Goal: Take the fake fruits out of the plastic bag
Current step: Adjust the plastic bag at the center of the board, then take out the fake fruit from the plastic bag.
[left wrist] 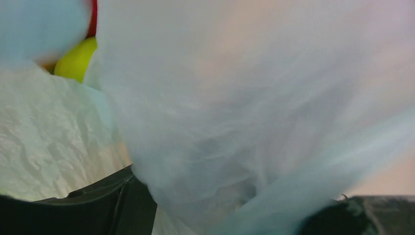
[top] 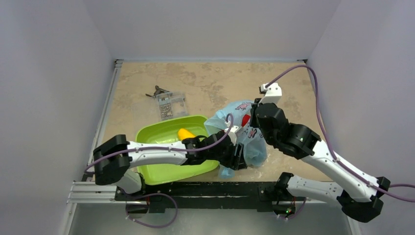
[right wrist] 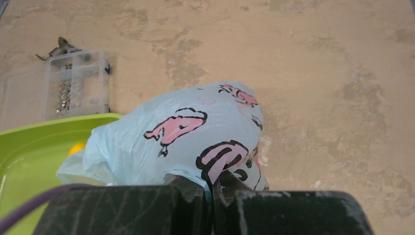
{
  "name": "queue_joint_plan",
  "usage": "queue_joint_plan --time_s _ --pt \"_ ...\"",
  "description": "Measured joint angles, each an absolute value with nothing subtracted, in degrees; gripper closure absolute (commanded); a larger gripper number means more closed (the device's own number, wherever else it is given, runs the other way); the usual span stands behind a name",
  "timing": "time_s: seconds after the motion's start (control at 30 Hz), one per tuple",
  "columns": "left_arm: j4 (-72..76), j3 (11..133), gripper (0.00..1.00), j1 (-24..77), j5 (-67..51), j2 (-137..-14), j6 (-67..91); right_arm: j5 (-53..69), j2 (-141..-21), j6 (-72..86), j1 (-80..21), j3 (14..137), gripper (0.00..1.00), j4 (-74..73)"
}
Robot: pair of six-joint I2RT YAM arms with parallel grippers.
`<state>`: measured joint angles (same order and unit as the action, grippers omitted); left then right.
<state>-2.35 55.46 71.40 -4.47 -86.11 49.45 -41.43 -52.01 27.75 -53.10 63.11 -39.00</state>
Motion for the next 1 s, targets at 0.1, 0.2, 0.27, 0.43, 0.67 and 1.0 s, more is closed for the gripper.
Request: queue_joint_plan --time_s 0.1,0.2,0.27,0.43,0.67,1.0 --pt "0.0 53.8 0.46 71.4 -4.8 -89.7 50.6 -42.0 -55.1 24.6 -51.5 68.0 1.0 -40.0" --pt "1.9 51.0 0.47 71.4 -4.8 -89.6 51.6 -40.8 -55.3 23.3 -51.0 70.9 1.0 -41.8" --pt "2.7 49.1 0.46 71.5 -4.9 -88.3 51.9 -38.8 -54.4 23.2 -51.0 71.1 1.0 -43.8" --pt "2.0 44.1 0.28 72.3 -6.0 -79.8 51.4 -32.7 -50.6 25.8 -51.0 68.8 1.0 -49.7" --pt "1.2 43.3 0.01 72.8 -5.0 -63.0 47.2 -26.1 -44.8 28.3 -51.0 64.0 1.0 -53.2" --pt "0.7 51.3 0.64 72.8 0.3 -64.9 42.8 -22.7 -45.6 28.9 -51.0 64.1 1.0 -51.0"
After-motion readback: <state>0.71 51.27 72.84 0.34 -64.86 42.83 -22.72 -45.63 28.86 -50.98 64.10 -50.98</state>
